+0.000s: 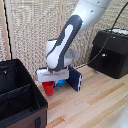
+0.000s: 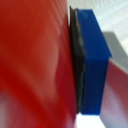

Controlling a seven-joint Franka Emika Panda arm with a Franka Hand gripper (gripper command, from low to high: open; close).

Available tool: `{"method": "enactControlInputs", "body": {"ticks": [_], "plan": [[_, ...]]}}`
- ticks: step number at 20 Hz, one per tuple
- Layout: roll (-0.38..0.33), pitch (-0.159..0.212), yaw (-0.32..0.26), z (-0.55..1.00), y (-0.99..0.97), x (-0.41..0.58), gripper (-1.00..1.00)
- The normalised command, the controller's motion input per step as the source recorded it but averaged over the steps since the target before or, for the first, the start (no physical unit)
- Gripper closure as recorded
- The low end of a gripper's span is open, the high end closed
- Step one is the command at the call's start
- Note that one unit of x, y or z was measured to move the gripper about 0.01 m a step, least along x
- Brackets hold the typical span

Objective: Please find the red cup among the items before you. Carefully move your gripper towards it and gently hold it. Locate the front section of the organizer in front of you. Transfer the red cup above the front section and let go, placing it within that section.

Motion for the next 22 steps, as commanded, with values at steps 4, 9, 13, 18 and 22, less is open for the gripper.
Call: {"method": "enactControlInputs", "body": {"ticks": [4, 9, 13, 18, 22], "plan": [[0.009, 0.0, 0.0, 0.94, 0.21, -0.028, 1.0], [0.024, 0.03, 0.003, 0.91, 0.27, -0.109, 1.0], [0.017, 0.072, 0.016, 0.88, 0.34, -0.13, 1.0], [0.042, 0.095, 0.024, 0.86, 0.42, -0.094, 1.0], [0.071, 0.122, 0.032, 0.73, 0.5, -0.093, 1.0]]}}
